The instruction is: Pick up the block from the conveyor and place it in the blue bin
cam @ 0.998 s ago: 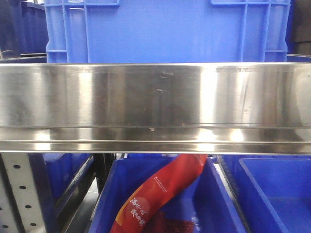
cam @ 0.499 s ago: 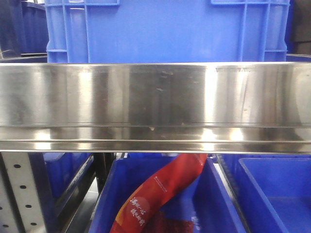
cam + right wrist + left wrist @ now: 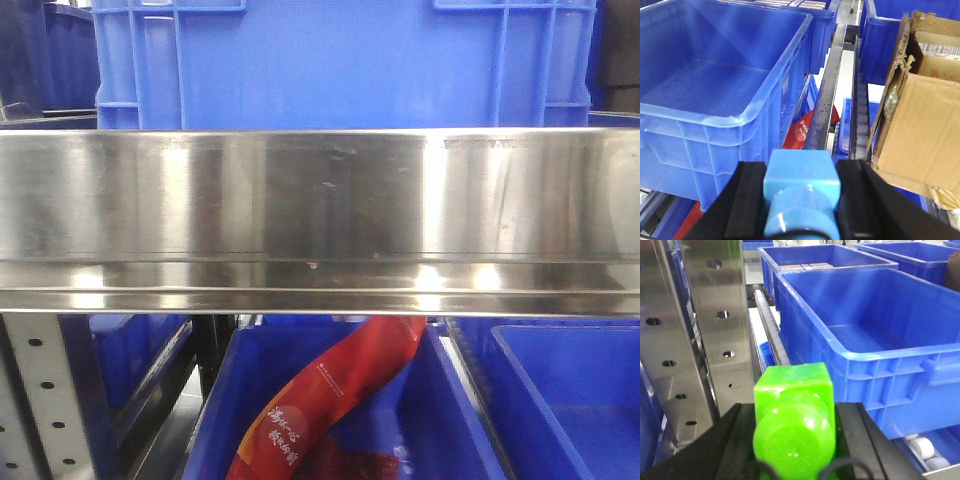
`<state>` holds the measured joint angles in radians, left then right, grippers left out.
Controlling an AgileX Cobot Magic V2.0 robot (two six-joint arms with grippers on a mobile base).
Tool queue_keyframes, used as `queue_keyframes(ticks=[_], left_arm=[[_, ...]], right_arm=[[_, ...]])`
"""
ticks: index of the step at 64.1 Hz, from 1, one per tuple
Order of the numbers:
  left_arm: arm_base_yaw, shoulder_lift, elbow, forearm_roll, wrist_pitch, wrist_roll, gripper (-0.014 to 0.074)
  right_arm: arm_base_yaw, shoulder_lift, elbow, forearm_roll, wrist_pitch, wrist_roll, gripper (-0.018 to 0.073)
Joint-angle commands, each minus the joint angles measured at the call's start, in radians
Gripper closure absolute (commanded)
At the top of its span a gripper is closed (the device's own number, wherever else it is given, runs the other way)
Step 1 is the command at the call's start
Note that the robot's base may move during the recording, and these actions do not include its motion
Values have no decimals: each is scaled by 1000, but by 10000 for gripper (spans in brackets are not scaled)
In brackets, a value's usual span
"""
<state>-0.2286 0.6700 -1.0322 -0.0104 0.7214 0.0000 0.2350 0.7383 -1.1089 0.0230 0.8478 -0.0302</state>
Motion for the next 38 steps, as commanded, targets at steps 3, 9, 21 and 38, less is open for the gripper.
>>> queue_keyframes(ticks=[3, 9, 21, 38], left_arm=[[-7, -6, -1, -3, -57, -12, 707], [-15, -6, -1, -7, -64, -12, 707], [-121, 75, -56, -3, -96, 28, 707], [-222, 388, -360, -5, -96, 27, 707]], right_arm=[[-2, -3, -16, -11, -6, -3, 715], [-2, -3, -30, -11, -6, -3, 715], [26, 47, -106, -9, -78, -6, 715], [189, 271, -293, -9, -105, -7, 715]])
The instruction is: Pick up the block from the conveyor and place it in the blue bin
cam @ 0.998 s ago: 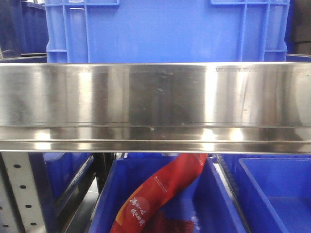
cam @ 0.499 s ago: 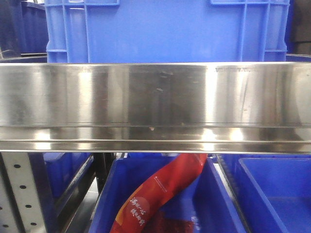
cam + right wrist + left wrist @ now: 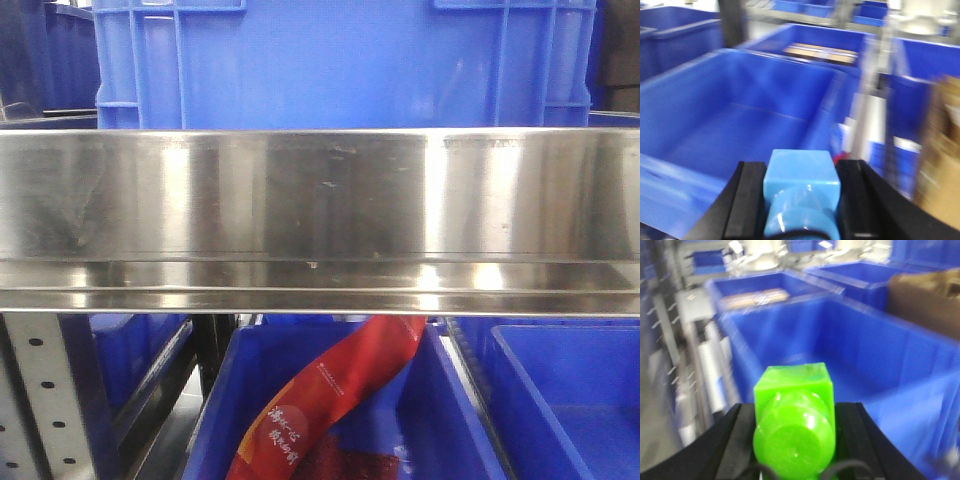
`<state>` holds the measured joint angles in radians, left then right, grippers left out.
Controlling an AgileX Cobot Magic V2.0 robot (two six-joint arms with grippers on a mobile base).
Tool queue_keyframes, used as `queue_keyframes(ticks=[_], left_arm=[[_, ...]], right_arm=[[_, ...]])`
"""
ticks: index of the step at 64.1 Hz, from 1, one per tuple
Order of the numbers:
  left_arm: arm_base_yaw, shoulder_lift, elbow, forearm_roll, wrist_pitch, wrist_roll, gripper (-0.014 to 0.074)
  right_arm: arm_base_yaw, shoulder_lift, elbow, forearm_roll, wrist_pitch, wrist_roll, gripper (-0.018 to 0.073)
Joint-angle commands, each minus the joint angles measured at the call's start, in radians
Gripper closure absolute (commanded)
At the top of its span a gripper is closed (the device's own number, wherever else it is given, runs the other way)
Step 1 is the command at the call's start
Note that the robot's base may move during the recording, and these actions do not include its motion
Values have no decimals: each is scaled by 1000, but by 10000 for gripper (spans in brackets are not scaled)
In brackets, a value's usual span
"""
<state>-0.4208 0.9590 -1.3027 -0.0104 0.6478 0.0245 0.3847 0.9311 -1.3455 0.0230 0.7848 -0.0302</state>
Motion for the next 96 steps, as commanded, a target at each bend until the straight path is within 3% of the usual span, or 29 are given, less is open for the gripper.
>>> queue_keyframes(ticks=[1, 10, 20, 37, 45, 56, 61, 64, 72, 82, 91, 96], left_arm=[[-35, 118, -115, -5, -22, 3, 707], [-90, 300, -265, -7, 0, 3, 707], [-125, 500, -411, -7, 33, 3, 706], [-121, 661, -437, -7, 38, 3, 670], [-121, 681, -437, -9, 31, 3, 482], [-121, 682, -437, -11, 9, 1, 88], [-121, 680, -437, -11, 19, 1, -13], [-121, 676, -437, -13, 28, 1, -16], [-121, 652, -437, -14, 65, 1, -1], [-121, 581, -437, -12, 127, 1, 97], [-121, 498, -430, -7, 186, -1, 364], [-120, 439, -395, 10, 194, -3, 560]], right_arm=[[46, 91, -65, -9, -44, -7, 715], [97, 214, -138, -9, -80, -7, 715], [104, 330, -159, -6, -112, -7, 715], [104, 443, -159, -5, -142, -7, 698], [104, 471, -159, -3, -141, -7, 560], [104, 483, -159, -3, -137, -7, 155], [104, 480, -159, -3, -133, -7, 41], [104, 477, -159, -3, -126, -7, 22], [104, 454, -159, -3, -101, -7, 97], [104, 396, -155, -3, -61, -7, 424], [104, 320, -127, -3, -54, -7, 722], [104, 263, -81, -3, -73, -7, 720]])
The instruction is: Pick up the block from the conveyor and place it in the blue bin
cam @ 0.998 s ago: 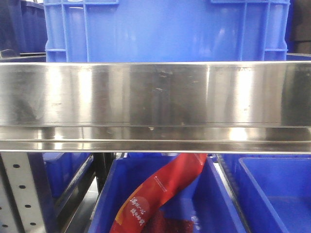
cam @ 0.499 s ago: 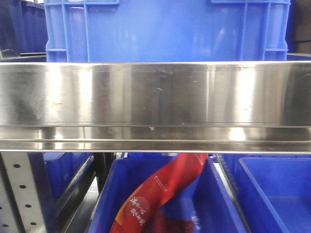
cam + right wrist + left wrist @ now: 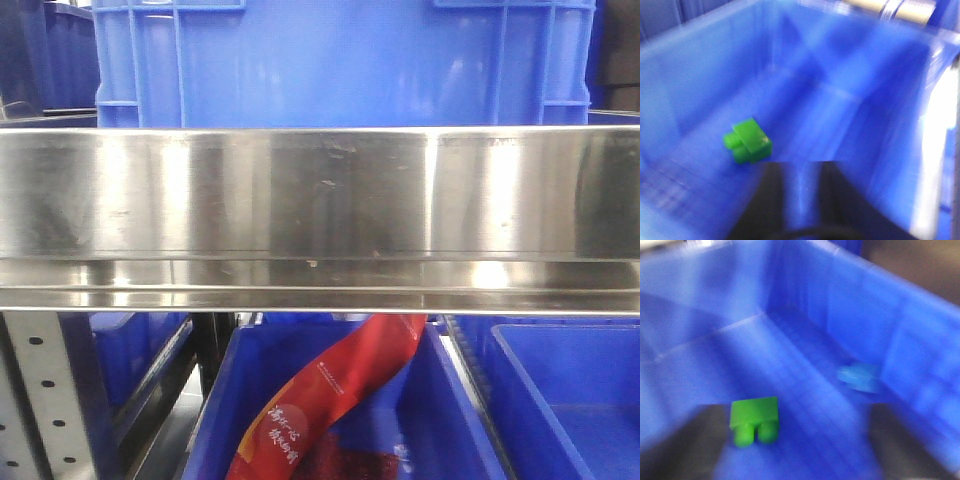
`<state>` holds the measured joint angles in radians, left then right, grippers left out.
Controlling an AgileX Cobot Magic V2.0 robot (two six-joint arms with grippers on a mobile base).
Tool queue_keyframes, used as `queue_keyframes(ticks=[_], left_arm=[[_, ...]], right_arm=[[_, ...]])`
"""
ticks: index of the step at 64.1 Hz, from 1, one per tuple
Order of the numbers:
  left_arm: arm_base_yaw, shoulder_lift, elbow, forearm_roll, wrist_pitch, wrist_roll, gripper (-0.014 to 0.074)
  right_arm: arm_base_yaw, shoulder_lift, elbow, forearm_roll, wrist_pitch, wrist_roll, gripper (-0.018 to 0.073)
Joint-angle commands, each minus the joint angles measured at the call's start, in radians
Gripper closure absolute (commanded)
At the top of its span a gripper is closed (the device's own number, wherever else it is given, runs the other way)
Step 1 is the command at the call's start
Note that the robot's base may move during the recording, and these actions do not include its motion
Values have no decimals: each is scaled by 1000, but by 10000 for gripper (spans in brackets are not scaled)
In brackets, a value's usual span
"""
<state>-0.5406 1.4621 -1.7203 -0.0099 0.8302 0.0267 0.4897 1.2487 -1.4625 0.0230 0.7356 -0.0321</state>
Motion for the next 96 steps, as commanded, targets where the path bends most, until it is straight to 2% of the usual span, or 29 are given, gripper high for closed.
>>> queue_keyframes(ticks=[1, 5, 15, 21, 31, 46, 57, 63, 96], left_arm=[[-1, -76, 33, 16, 11, -5, 591], [-1, -123, 86, 23, 4, -5, 706], [-1, -274, 275, 23, -67, -39, 707], [-1, -379, 405, 23, -151, -39, 707], [-1, -571, 669, 23, -358, -39, 707], [-1, -795, 1034, 16, -622, -39, 707], [-1, -876, 1215, 10, -771, -39, 707], [-1, -884, 1266, -7, -812, -39, 707], [-1, -884, 1269, -11, -819, -39, 707]], right_arm=[[-1, -65, 46, -3, -29, -5, 721], [-1, -127, 99, -3, -60, -5, 721], [-1, -285, 269, -3, -151, -5, 721], [-1, -384, 383, -3, -206, -5, 721], [-1, -553, 589, -13, -288, -5, 721], [-1, -746, 830, -13, -328, -5, 721], [-1, -838, 967, -13, -423, -5, 721], [-1, -853, 1008, -13, -450, -5, 721], [-1, -853, 1011, -13, -468, -5, 721]])
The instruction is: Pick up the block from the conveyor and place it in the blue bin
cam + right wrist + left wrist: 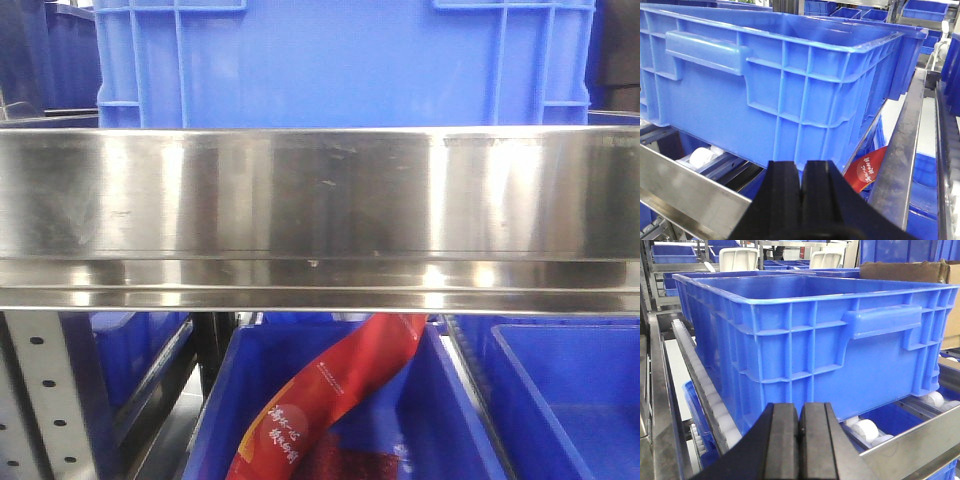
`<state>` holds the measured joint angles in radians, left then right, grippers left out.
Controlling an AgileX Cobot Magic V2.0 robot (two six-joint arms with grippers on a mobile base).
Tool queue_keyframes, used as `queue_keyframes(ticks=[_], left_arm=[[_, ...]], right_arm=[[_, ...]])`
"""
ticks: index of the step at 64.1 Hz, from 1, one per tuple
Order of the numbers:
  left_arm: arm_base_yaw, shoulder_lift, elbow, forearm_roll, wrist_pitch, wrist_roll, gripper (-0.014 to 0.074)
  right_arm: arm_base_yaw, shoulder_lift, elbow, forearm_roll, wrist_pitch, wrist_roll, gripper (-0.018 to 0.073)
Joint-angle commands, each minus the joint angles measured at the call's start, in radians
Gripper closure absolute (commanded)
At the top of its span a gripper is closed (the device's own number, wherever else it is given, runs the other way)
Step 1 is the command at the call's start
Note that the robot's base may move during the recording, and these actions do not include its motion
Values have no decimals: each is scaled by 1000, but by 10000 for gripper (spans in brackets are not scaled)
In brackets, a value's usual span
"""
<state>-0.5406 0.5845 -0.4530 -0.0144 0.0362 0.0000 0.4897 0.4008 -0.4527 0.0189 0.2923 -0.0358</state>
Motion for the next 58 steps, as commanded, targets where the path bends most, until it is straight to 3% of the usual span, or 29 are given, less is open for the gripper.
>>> queue_keyframes(ticks=[1, 25, 39, 58], left_arm=[[-1, -6, 1, -7, -25, -12, 707], [19, -28, 1, -7, -8, -12, 707], [195, -170, 85, -7, 7, 0, 707], [442, -486, 338, -7, 7, 0, 707]], right_arm=[[-1, -5, 1, -9, -25, -2, 721], [-1, -5, 1, -9, -25, -2, 721], [-1, -5, 1, -9, -31, -2, 721], [-1, -5, 1, -9, -31, -2, 721]])
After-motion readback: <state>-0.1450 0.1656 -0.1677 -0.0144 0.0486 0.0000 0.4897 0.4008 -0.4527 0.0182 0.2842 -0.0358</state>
